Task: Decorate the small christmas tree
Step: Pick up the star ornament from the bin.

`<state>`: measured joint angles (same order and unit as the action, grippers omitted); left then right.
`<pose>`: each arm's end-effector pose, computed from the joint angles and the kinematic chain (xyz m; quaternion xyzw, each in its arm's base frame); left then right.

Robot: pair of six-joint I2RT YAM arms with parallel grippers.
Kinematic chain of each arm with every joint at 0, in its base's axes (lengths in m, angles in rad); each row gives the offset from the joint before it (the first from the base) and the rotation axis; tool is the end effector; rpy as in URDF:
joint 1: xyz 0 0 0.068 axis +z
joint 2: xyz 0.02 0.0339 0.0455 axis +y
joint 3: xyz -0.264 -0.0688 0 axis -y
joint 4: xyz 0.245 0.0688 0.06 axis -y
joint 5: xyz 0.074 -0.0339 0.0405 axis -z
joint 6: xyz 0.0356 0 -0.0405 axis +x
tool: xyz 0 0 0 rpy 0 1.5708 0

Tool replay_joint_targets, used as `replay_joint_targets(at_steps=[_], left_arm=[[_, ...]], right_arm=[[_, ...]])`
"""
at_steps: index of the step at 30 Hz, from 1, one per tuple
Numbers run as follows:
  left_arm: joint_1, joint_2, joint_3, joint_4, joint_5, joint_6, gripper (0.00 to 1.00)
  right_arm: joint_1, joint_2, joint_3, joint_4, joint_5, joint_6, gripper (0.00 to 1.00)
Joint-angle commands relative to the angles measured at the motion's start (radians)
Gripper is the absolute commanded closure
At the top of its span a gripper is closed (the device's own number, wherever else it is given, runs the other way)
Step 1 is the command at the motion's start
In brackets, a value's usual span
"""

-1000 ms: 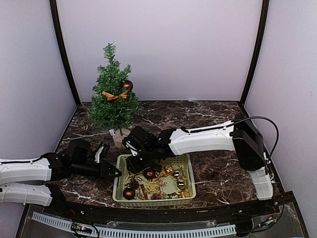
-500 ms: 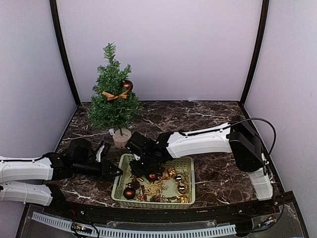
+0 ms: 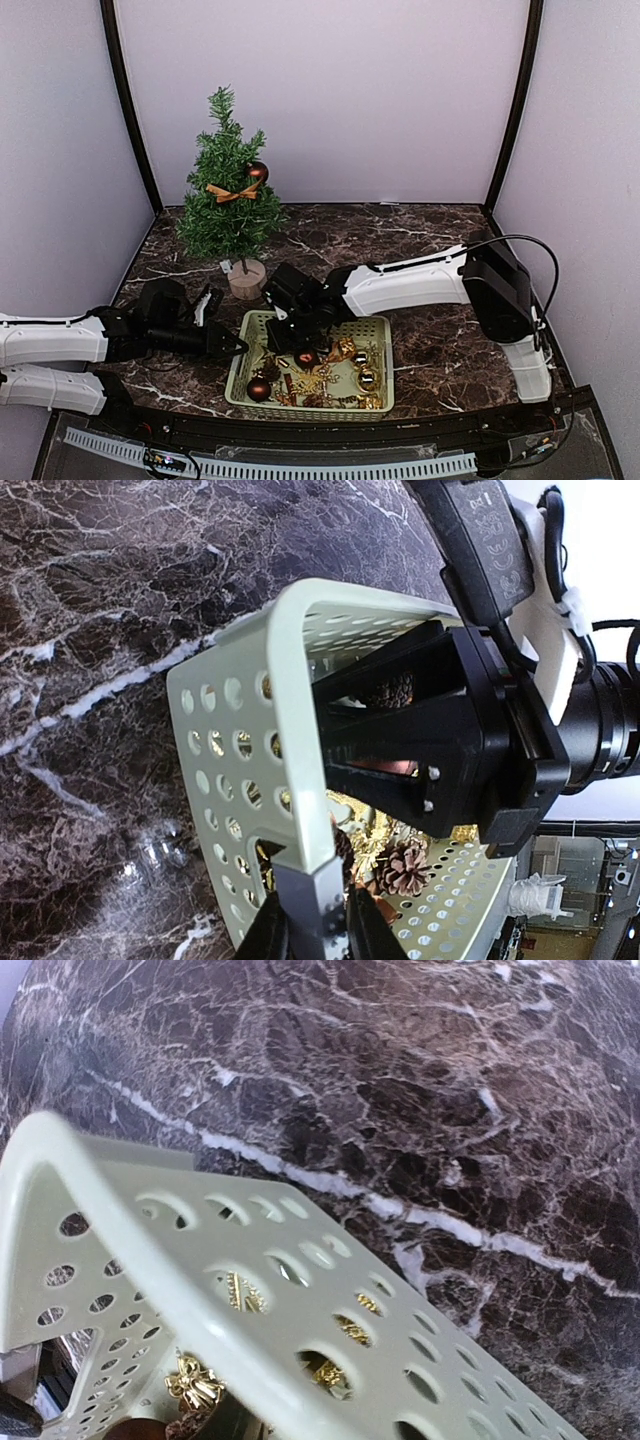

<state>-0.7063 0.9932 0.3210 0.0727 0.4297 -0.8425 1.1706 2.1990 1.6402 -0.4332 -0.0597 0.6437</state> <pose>0.1370 -0.1364 0.1690 0.0405 0.8688 -0.4537 0.1942 0.1830 0.4379 0.1564 -0.2577 0.9227 0.2423 0.1532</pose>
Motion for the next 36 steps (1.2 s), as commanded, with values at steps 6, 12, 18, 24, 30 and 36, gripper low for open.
replay_joint_targets(at_steps=[6, 12, 18, 24, 30, 36], left_arm=[[-0.013, -0.018, 0.015, -0.016, -0.002, 0.074, 0.82], [-0.012, -0.019, 0.011, -0.019, -0.006, 0.070, 0.82], [-0.013, -0.021, 0.011, -0.020, -0.010, 0.068, 0.82], [-0.012, -0.027, 0.009, -0.022, -0.015, 0.062, 0.82], [-0.012, -0.045, 0.009, -0.039, -0.027, 0.060, 0.81], [-0.013, -0.085, -0.001, -0.062, -0.060, 0.035, 0.75]], right_arm=[[-0.039, -0.032, -0.145, 0.185, -0.059, 0.127, 0.80], [-0.073, -0.080, -0.264, 0.375, -0.128, 0.211, 0.84], [-0.085, -0.094, -0.324, 0.539, -0.209, 0.254, 0.87], [-0.087, -0.104, -0.355, 0.619, -0.238, 0.272, 0.93], [-0.086, -0.142, -0.393, 0.642, -0.236, 0.272, 1.00], [-0.088, -0.269, -0.460, 0.617, -0.183, 0.249, 1.00]])
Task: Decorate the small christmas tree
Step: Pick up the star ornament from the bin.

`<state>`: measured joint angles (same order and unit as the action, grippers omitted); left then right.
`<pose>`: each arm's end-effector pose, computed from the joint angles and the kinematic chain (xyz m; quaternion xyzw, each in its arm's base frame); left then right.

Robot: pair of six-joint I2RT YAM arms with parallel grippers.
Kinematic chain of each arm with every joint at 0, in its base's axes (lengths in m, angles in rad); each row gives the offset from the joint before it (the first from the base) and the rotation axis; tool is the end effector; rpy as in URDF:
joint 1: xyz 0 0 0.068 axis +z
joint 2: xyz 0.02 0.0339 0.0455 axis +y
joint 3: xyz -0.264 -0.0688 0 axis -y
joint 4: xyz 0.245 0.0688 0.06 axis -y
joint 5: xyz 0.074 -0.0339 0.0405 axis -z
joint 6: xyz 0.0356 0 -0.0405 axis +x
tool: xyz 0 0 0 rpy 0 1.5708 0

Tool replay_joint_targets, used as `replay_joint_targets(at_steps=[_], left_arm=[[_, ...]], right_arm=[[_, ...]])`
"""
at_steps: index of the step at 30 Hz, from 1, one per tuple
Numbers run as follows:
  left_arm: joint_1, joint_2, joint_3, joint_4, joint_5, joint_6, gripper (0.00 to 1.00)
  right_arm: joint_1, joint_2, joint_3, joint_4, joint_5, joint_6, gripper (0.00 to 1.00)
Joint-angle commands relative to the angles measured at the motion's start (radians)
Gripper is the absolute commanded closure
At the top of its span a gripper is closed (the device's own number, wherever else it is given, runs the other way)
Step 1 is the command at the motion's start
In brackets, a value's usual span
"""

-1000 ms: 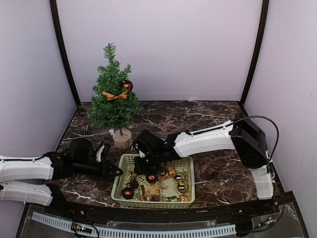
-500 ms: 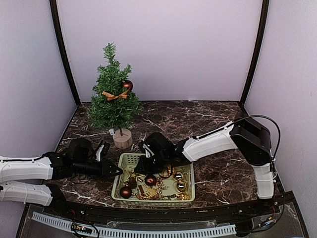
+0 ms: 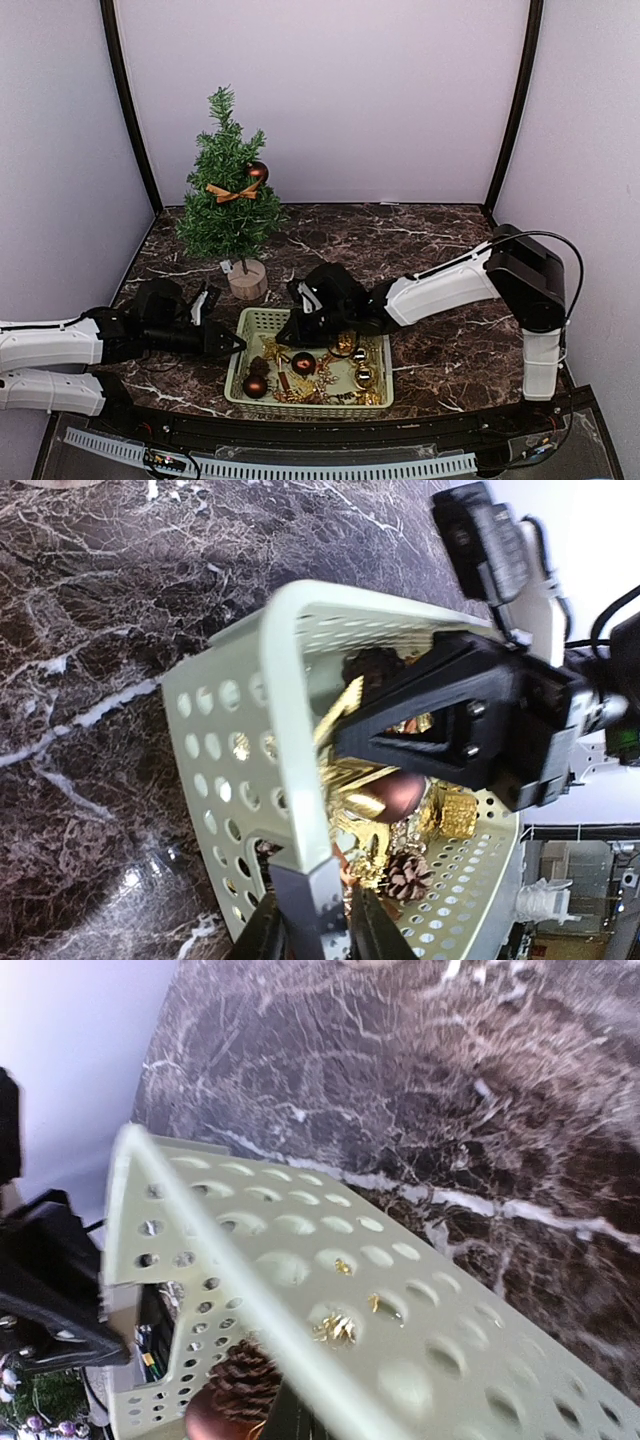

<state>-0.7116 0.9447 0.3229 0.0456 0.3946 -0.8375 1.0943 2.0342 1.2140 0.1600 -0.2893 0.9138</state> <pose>0.1342 -0.1338 0.1753 0.0391 0.8660 -0.4503 0.2139 0.1902 0.3907 0.1451 -0.1432 0.8794 0.4366 0.1244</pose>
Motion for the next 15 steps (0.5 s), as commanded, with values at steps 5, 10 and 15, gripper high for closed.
replay_joint_targets(at_steps=[5, 10, 15], left_arm=[[-0.007, -0.076, -0.007, -0.053, -0.049, 0.022, 0.67], [-0.007, -0.136, 0.046, -0.228, -0.142, 0.067, 0.44], [-0.008, -0.278, 0.151, -0.367, -0.257, 0.146, 0.34]], right_arm=[[-0.012, -0.169, -0.046, -0.085, 0.108, -0.064, 1.00], [-0.011, -0.248, -0.071, -0.150, 0.144, -0.113, 1.00], [-0.011, -0.397, -0.151, -0.072, 0.126, -0.171, 1.00]])
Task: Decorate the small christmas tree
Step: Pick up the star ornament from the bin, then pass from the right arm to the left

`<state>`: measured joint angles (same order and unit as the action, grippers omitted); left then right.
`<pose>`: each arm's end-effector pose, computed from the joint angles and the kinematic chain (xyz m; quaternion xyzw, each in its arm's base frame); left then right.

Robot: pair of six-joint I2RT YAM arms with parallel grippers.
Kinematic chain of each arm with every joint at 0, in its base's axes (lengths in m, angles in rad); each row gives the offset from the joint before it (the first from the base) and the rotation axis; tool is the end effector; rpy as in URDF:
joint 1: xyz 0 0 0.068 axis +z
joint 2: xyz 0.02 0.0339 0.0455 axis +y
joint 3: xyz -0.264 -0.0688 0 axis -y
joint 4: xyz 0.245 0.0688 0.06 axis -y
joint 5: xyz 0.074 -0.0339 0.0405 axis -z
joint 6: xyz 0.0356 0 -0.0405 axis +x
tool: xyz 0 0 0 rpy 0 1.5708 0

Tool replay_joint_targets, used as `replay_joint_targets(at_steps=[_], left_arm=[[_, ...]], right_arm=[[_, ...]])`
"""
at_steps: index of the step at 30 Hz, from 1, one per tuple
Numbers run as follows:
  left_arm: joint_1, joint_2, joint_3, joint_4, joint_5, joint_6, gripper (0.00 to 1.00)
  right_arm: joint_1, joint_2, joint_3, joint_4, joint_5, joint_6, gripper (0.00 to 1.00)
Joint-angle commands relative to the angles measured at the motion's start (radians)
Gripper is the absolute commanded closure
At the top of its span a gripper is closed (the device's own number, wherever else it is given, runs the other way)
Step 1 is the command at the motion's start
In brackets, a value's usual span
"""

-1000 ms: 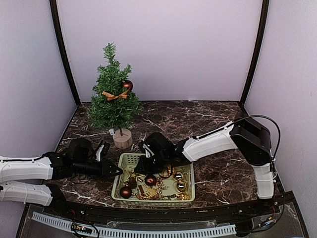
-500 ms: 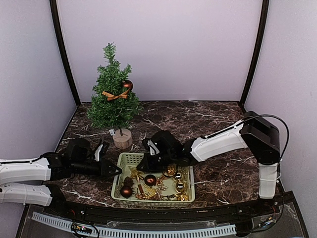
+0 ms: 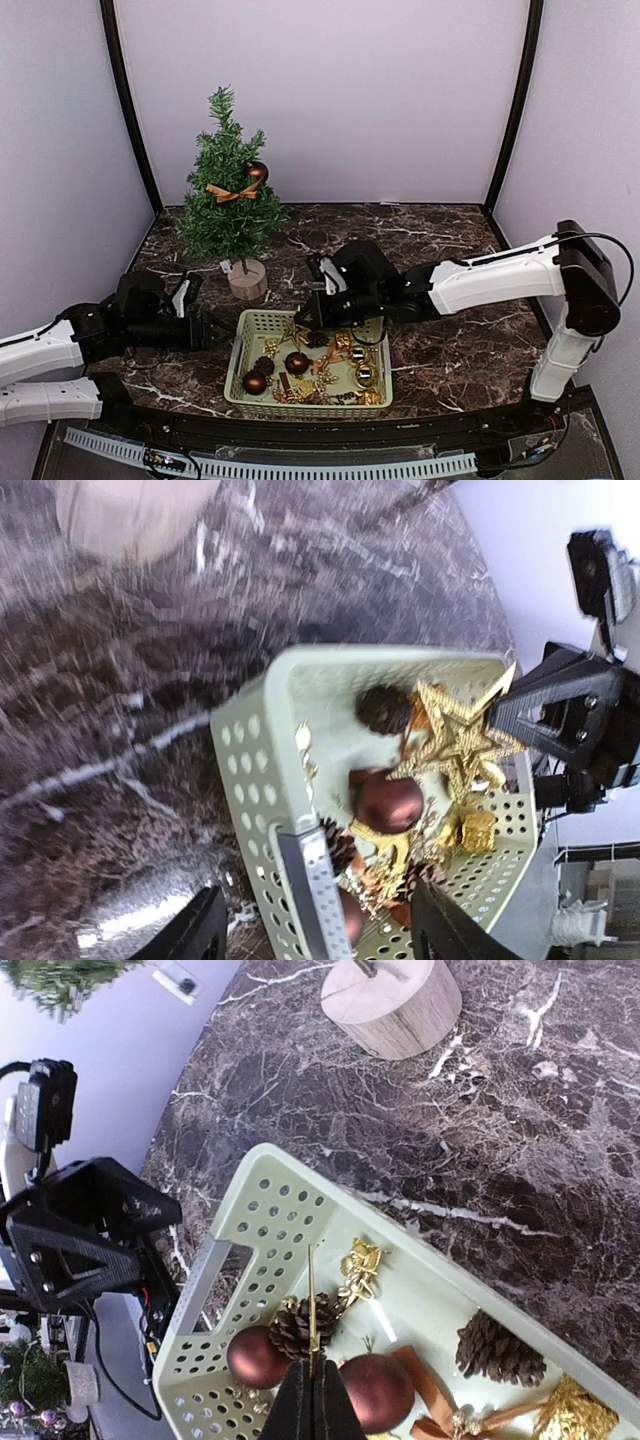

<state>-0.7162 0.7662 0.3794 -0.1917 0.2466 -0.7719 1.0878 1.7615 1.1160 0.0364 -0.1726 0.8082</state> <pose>0.1227 -0.1183 0.2004 0.0342 0.8740 -0.3995 0.2743 0.1763 0.3494 0.2108 -0.1626 0.8691 0.4189 0.2067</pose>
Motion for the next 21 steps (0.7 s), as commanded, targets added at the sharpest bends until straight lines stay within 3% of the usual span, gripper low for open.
replay_joint_targets(at_steps=[1, 6, 14, 21], left_arm=[[-0.003, -0.117, 0.125, -0.136, -0.121, 0.092, 0.34], [-0.003, -0.148, 0.225, -0.016, -0.002, 0.175, 0.33], [-0.017, 0.031, 0.398, 0.282, 0.333, 0.187, 0.32], [-0.028, 0.087, 0.403, 0.415, 0.376, 0.157, 0.23]], right_arm=[[-0.006, -0.155, -0.071, 0.080, 0.002, -0.074, 1.00], [-0.001, -0.296, -0.142, 0.277, -0.031, -0.105, 1.00], [0.038, -0.322, -0.099, 0.552, -0.086, -0.171, 1.00], [0.054, -0.301, -0.059, 0.693, -0.092, -0.182, 1.00]])
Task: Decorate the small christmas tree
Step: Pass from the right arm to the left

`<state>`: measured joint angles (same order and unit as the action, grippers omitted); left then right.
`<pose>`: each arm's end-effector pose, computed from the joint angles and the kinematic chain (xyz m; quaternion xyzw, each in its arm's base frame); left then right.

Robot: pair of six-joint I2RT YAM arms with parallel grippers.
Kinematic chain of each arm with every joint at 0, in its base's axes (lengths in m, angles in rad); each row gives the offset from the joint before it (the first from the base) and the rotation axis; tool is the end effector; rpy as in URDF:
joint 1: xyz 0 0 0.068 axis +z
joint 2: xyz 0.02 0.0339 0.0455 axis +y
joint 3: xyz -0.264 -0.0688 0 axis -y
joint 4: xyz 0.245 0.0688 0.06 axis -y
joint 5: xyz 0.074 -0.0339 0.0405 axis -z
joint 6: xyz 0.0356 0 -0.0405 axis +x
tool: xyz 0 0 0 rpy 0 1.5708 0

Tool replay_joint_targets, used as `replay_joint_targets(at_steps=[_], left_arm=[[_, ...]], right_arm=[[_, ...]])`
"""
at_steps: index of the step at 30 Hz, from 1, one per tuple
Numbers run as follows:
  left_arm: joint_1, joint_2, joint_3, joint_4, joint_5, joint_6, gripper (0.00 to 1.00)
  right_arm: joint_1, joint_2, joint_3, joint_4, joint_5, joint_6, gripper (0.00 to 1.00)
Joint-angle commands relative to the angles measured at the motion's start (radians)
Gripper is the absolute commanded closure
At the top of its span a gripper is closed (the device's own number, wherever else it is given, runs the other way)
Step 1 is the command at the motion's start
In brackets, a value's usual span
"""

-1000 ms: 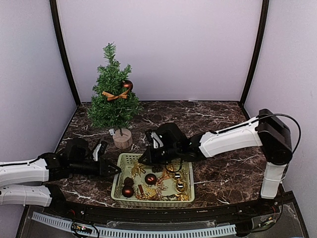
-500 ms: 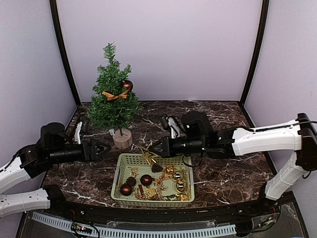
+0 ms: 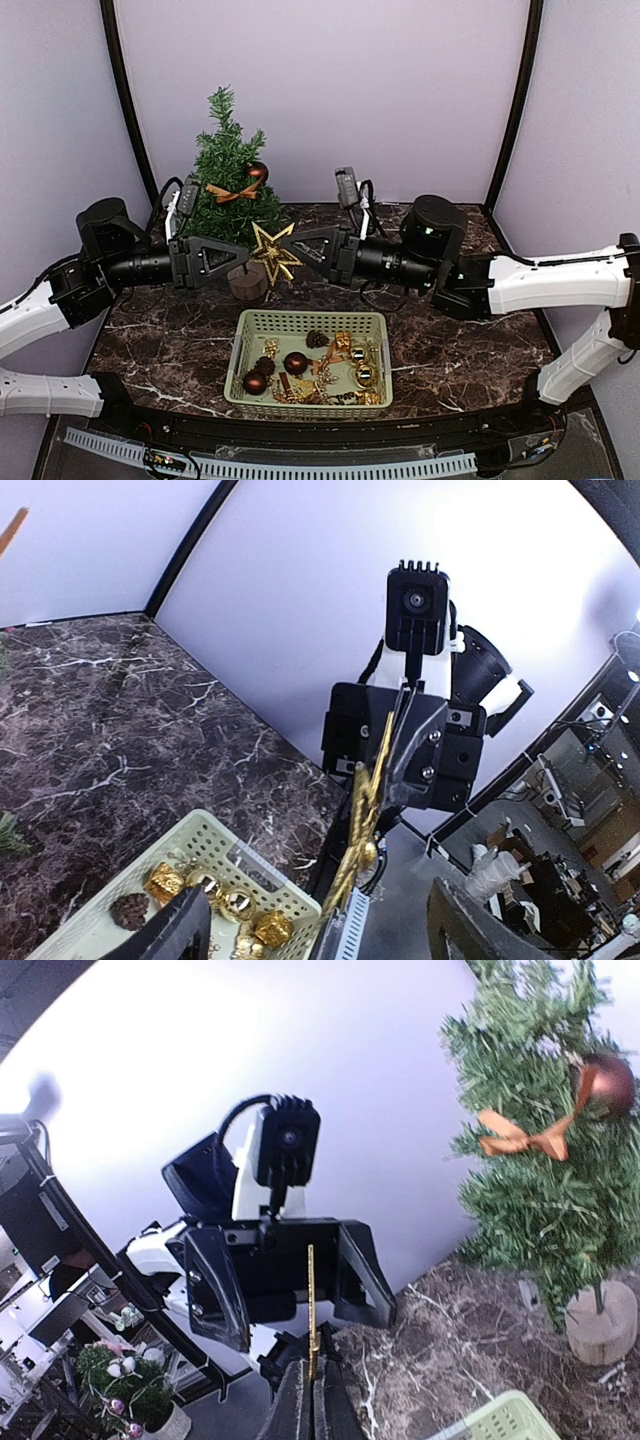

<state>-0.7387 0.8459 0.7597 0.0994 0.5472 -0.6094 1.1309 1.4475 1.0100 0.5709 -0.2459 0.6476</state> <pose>0.1344 -0.1474 0.3512 0.2356 0.6625 -0.5760 0.4170 0.1380 0.3135 0.3405 -0.2460 0.6124 0.6310 0.4079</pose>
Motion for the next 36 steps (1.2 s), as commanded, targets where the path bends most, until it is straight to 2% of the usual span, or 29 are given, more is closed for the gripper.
replay_joint_targets(at_steps=[1, 3, 7, 9, 11, 19, 22, 27, 32, 36], left_arm=[[-0.007, 0.019, 0.022, 0.148, 0.095, -0.009, 0.23], [-0.011, 0.025, 0.015, 0.184, 0.119, -0.020, 0.25], [-0.013, 0.005, -0.002, 0.226, 0.120, -0.035, 0.53], [-0.013, -0.003, -0.010, 0.229, 0.112, -0.041, 0.62], [-0.013, -0.006, -0.020, 0.242, 0.111, -0.052, 0.66], [-0.012, 0.009, -0.043, 0.287, 0.089, -0.077, 0.67], [-0.013, 0.015, -0.041, 0.300, 0.078, -0.074, 0.71], [-0.013, 0.017, -0.046, 0.334, 0.089, -0.088, 0.81], [-0.013, 0.019, -0.060, 0.343, 0.090, -0.100, 0.97], [-0.014, 0.010, -0.067, 0.335, 0.079, -0.102, 1.00]], right_arm=[[0.011, 0.017, 0.054, 0.165, -0.019, -0.021, 1.00], [0.014, 0.025, 0.059, 0.180, -0.020, -0.019, 1.00], [0.016, 0.032, 0.064, 0.189, -0.014, -0.016, 1.00], [0.016, 0.034, 0.064, 0.191, -0.015, -0.015, 1.00], [0.016, 0.035, 0.065, 0.192, -0.016, -0.013, 1.00], [0.019, 0.047, 0.083, 0.185, -0.038, -0.005, 1.00], [0.021, 0.053, 0.085, 0.183, -0.041, -0.005, 1.00], [0.022, 0.056, 0.081, 0.169, -0.022, -0.005, 1.00], [0.022, 0.061, 0.087, 0.161, -0.018, -0.008, 1.00], [0.023, 0.057, 0.084, 0.155, -0.007, -0.010, 1.00]])
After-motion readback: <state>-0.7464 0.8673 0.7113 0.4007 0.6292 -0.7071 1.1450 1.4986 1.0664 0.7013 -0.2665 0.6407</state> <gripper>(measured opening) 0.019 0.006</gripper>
